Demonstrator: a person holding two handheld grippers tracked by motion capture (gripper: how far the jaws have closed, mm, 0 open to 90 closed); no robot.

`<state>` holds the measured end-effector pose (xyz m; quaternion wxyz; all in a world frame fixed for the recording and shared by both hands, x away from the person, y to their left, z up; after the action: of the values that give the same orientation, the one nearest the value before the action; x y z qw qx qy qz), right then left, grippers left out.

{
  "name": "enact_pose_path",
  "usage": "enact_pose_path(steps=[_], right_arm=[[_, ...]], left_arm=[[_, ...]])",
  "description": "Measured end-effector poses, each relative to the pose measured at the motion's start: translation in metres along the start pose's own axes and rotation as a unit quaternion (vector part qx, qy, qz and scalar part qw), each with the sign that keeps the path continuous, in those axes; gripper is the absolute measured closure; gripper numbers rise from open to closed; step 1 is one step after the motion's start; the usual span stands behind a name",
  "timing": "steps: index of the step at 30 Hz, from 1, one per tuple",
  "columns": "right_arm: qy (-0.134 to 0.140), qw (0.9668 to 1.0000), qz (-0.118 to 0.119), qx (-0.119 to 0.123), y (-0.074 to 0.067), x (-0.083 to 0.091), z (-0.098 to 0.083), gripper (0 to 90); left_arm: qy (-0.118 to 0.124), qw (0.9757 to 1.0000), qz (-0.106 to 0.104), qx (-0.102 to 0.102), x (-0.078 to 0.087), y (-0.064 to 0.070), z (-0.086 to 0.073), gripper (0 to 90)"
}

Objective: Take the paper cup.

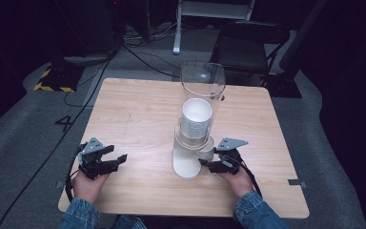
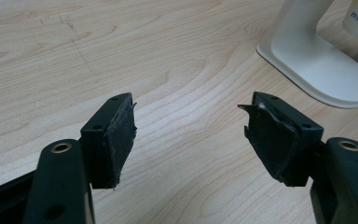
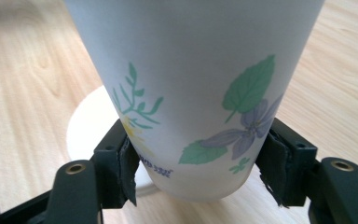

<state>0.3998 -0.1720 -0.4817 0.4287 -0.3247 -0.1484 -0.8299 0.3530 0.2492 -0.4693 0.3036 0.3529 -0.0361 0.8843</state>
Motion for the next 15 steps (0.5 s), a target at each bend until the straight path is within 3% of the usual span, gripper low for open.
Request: enact_pose_path(steps=[8, 15], right_arm=[[0.0, 0.9996, -0.027, -0.011, 0.014, 0.015, -0.007, 36.9], [0.024, 0.9969, -0.055, -0.05, 0.036, 0.036, -0.012, 36.9]], left_arm=[[-0.001, 1.0, -0.002, -0.001, -0.001, 0.001, 0.001, 32.4], [-0.003, 1.0, -0.002, -0.003, -0.003, 0.002, 0.001, 32.4]])
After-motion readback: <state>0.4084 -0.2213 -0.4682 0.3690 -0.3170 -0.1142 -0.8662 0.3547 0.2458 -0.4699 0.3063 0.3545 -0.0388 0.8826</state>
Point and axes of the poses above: each handheld gripper's, and its own axes: x roughly backward along the jaws, z roughly out of its top, y roughly to its right, the point moved 2 cm from there along -x, roughly forward along the jaws, and after that the axes turned 5 degrees about -y, right-handed, at the moved point
